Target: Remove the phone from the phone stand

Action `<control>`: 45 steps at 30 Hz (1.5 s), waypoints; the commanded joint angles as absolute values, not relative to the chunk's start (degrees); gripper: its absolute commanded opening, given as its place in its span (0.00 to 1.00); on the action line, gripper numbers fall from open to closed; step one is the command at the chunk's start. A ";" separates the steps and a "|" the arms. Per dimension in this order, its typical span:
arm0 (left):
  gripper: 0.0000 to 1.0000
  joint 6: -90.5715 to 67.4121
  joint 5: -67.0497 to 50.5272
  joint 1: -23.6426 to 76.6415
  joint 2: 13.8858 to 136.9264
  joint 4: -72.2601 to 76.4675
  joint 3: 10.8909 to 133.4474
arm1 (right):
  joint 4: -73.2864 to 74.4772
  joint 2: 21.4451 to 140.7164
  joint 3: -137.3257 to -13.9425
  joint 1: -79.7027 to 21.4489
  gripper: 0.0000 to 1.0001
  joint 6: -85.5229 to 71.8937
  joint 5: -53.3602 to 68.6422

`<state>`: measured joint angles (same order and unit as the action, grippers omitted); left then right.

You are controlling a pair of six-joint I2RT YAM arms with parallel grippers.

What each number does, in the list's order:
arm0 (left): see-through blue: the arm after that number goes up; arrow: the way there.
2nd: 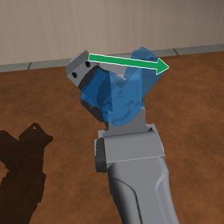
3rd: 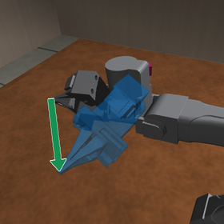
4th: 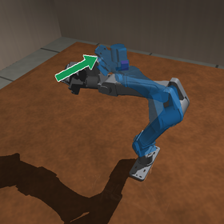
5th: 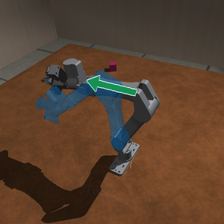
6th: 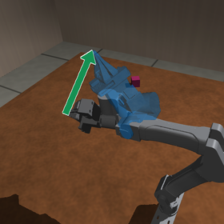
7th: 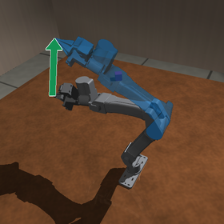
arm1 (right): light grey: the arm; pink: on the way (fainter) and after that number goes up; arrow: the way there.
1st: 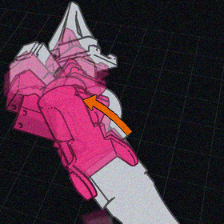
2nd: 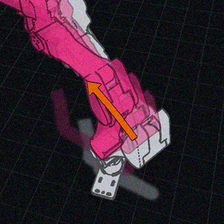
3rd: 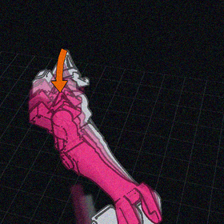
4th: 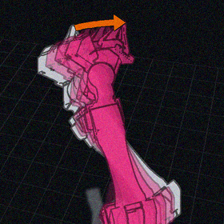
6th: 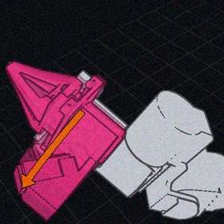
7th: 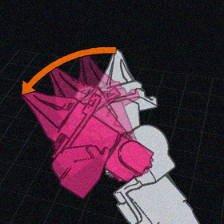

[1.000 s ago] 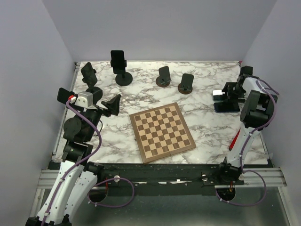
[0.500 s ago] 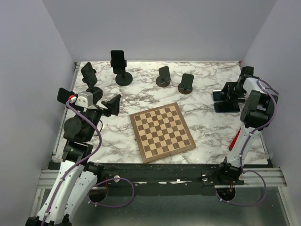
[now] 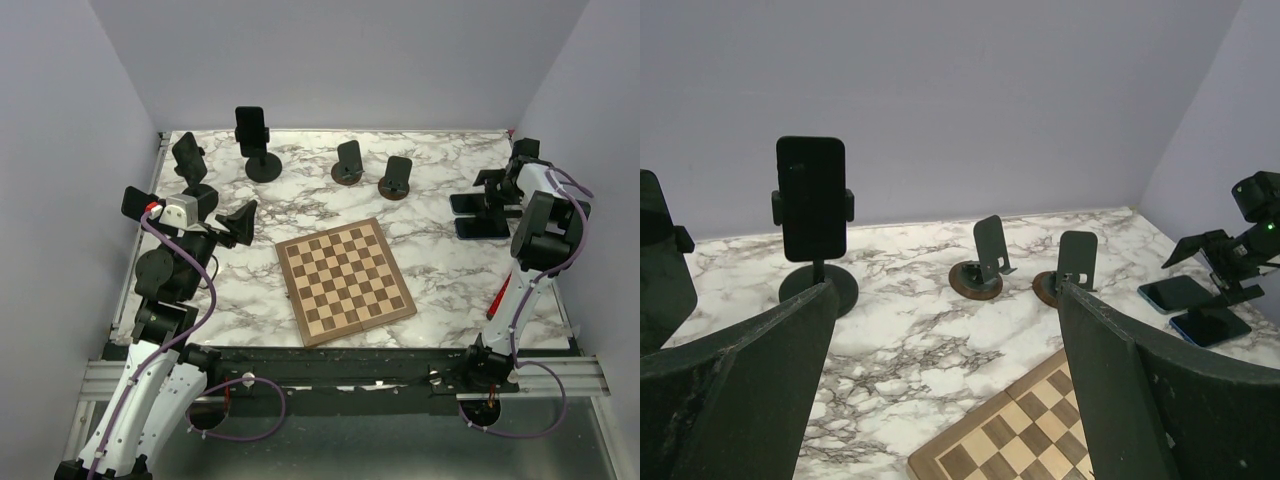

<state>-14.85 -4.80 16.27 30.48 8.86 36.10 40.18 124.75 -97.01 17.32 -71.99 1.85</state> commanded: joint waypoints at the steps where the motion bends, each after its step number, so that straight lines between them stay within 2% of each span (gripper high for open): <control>1: 0.99 -15.42 -5.80 16.56 30.16 8.96 37.73 | 42.46 122.82 -98.39 17.41 1.00 -69.24 0.47; 8: 0.99 -15.91 -5.91 16.59 31.00 8.96 37.71 | 40.95 116.75 -101.32 15.86 1.00 -60.99 -2.88; 16: 0.99 -16.34 -5.42 16.60 32.69 8.40 37.96 | 35.06 106.40 -97.25 9.01 1.00 -50.06 -6.66; 20: 0.99 -16.27 -3.95 16.53 34.68 5.76 39.59 | 31.21 102.19 -93.92 1.99 1.00 -41.95 -5.00; 25: 0.99 -15.66 0.65 16.52 39.81 -2.77 45.05 | 21.73 95.29 -85.67 -9.62 1.00 -32.60 2.80; 29: 0.99 -18.32 9.91 16.45 44.64 -12.37 50.68 | 12.55 91.06 -78.82 -19.40 1.00 -29.41 10.32; 33: 0.99 -24.35 17.13 15.67 48.23 -25.00 58.97 | 9.95 91.27 -77.63 -27.62 1.00 -27.18 16.09; 36: 0.99 -29.09 15.29 10.22 47.61 -32.68 60.10 | 5.98 91.17 -75.10 -30.38 1.00 -28.98 21.18; 38: 0.99 -30.83 8.87 3.73 44.55 -32.31 56.27 | 1.92 90.43 -72.48 -31.98 1.00 -30.83 23.90; 41: 0.99 -32.06 7.58 -4.27 39.45 -31.56 51.05 | -4.14 89.69 -69.61 -33.58 1.00 -33.16 26.88; 45: 0.99 -32.80 2.17 -14.95 40.45 -33.13 49.14 | -5.19 89.44 -69.35 -34.19 1.00 -34.19 27.94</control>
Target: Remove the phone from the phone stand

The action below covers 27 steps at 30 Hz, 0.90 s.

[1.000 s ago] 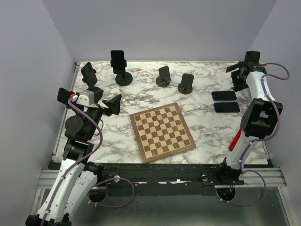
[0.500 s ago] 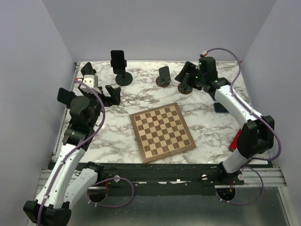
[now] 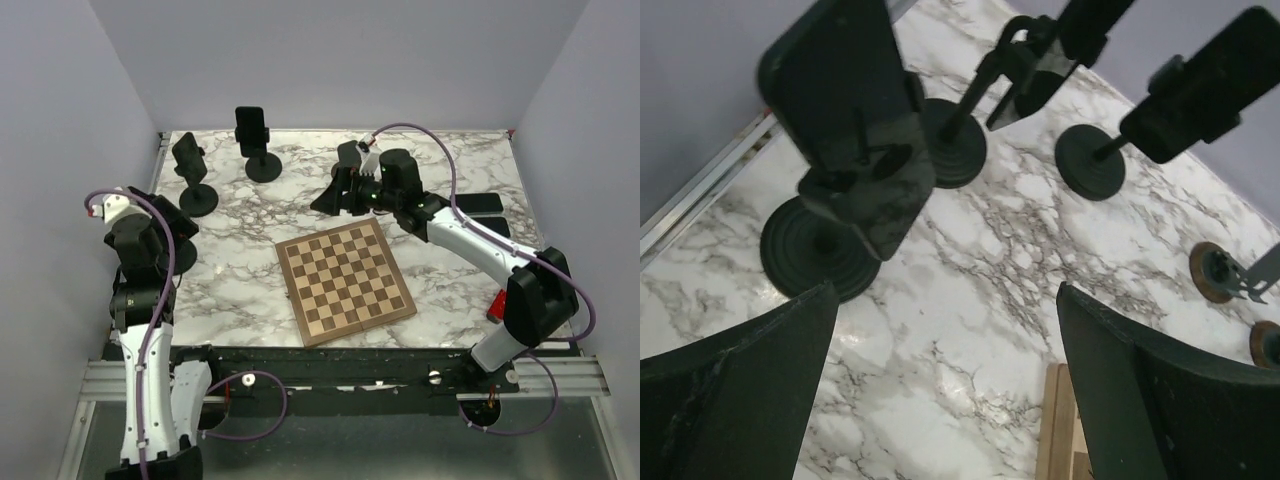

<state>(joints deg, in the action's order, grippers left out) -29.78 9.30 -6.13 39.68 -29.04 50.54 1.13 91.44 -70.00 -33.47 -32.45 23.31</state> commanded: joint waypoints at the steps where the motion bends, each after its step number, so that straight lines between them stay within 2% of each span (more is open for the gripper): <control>1: 0.99 -33.31 0.54 -17.72 41.30 -33.22 48.65 | -5.21 89.10 -69.28 -34.26 1.00 -34.16 28.03; 8: 0.96 -32.17 7.25 -19.04 40.61 -26.04 43.77 | -4.23 85.34 -67.90 -34.28 1.00 -33.60 28.74; 15: 0.86 -26.04 5.41 -19.70 45.42 -17.02 42.46 | -2.61 82.80 -66.98 -34.28 1.00 -31.63 28.74; 20: 0.85 -22.44 3.21 -20.12 46.88 -12.82 41.62 | -2.18 82.87 -66.97 -34.28 1.00 -30.72 29.44; 24: 0.74 -19.24 4.32 -20.63 46.25 -9.96 40.36 | -1.85 83.05 -66.97 -34.26 1.00 -29.99 29.79; 27: 0.70 -18.56 5.35 -20.96 47.71 -10.63 40.84 | -1.37 83.48 -67.22 -34.27 1.00 -29.32 29.71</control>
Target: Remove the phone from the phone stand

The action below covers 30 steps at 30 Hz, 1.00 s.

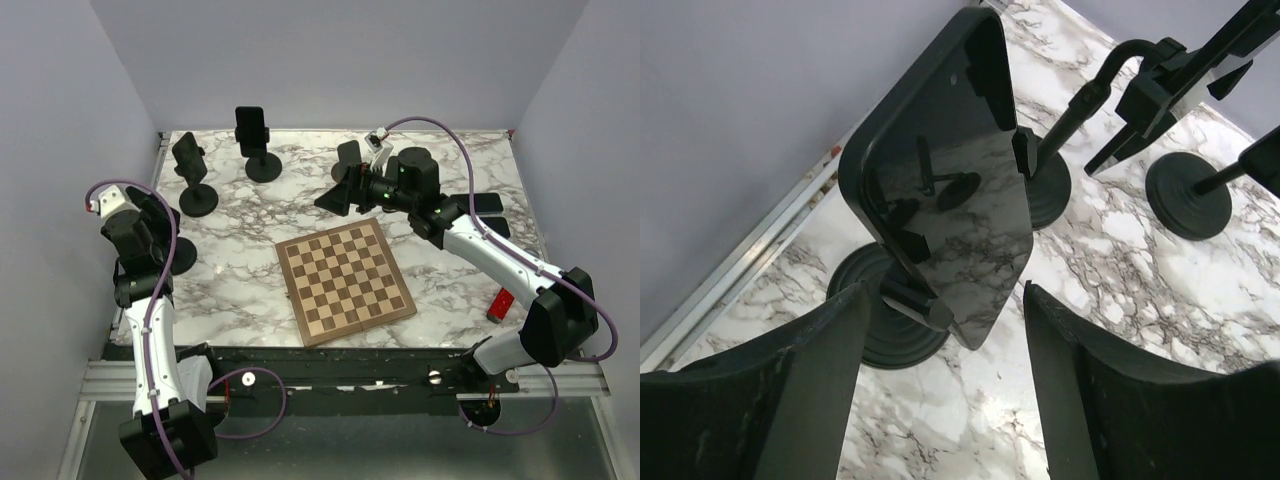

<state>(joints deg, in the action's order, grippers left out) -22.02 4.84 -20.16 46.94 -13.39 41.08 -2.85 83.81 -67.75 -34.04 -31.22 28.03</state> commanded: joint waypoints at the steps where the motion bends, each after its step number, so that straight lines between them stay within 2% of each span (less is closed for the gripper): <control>1: 0.69 -18.23 5.61 -21.13 48.40 -11.01 41.04 | -1.24 83.65 -67.35 -34.23 1.00 -29.26 29.79; 12: 0.46 -13.39 1.39 -21.80 46.92 -6.06 38.03 | -1.14 85.11 -68.09 -34.28 1.00 -28.50 30.57; 17: 0.18 -13.30 -4.85 -21.80 47.98 -7.07 38.58 | -1.23 86.20 -69.06 -34.28 1.00 -28.59 31.37; 20: 0.10 -14.77 -7.46 -21.80 48.19 -8.22 38.76 | -1.34 86.79 -69.61 -34.28 1.00 -28.58 32.02; 25: 0.02 -18.74 -15.08 -21.53 47.43 -8.05 38.24 | -1.41 88.17 -70.37 -34.26 1.00 -28.90 32.32; 30: 0.00 -21.54 -28.25 -21.45 47.40 -8.90 38.92 | -1.10 90.04 -71.82 -34.90 1.00 -28.90 32.76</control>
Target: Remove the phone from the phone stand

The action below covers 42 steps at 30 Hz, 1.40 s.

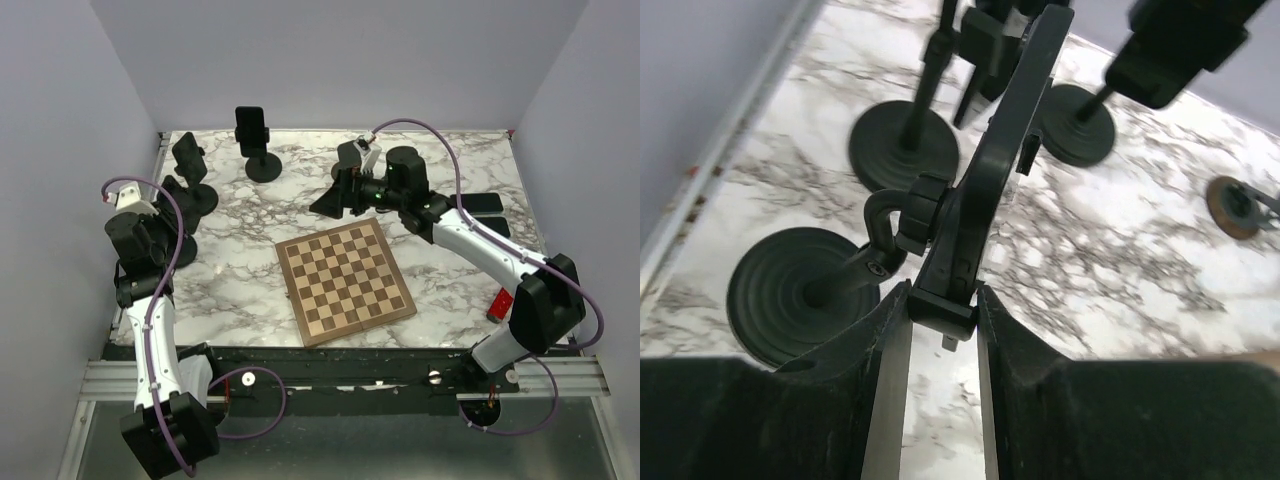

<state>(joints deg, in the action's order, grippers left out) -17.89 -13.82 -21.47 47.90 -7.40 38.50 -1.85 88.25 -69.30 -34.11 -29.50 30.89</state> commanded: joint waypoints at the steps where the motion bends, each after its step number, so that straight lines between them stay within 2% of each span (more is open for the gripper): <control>1: 0.00 -21.66 -29.57 -21.45 46.86 -9.40 39.08 | -0.78 90.53 -72.31 -35.33 1.00 -28.80 32.66; 10: 0.00 -28.36 -38.83 -19.71 43.23 -7.82 34.92 | 5.60 96.73 -80.84 -42.84 1.00 -24.07 26.75; 18: 0.00 -26.94 -46.44 -16.82 42.95 -4.62 31.92 | 11.60 101.48 -88.44 -51.28 1.00 -17.92 14.43; 24: 0.01 -26.72 -47.20 -15.52 44.48 -5.40 32.41 | 11.25 103.59 -91.23 -52.87 1.00 -19.03 13.07; 26: 0.17 -26.71 -46.71 -15.51 45.58 -6.59 33.19 | 11.25 104.12 -91.91 -52.89 1.00 -19.27 13.18; 27: 0.30 -27.08 -46.44 -15.50 45.82 -6.64 33.24 | 11.29 104.31 -92.31 -52.91 1.00 -19.33 13.38; 29: 0.48 -27.90 -47.32 -15.56 45.54 -5.76 32.76 | 11.85 104.72 -93.21 -52.91 1.00 -19.17 13.55; 31: 0.65 -29.08 -47.15 -15.56 44.19 -4.68 31.89 | 12.95 105.15 -94.25 -52.87 1.00 -19.16 13.58; 32: 0.70 -29.70 -46.59 -15.56 43.22 -4.30 31.39 | 13.22 105.25 -94.57 -52.84 1.00 -19.08 13.67; 38: 0.73 -32.15 -40.54 -15.57 36.30 -3.68 29.05 | 13.18 106.03 -95.97 -52.91 1.00 -19.46 15.22; 42: 0.69 -38.22 -38.71 -15.56 32.88 2.02 24.59 | 13.44 106.53 -96.99 -52.84 1.00 -19.50 15.52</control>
<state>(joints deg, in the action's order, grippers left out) -32.49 -41.89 -15.73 35.79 -3.29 28.58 11.92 105.16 -94.85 -52.77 -19.84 14.83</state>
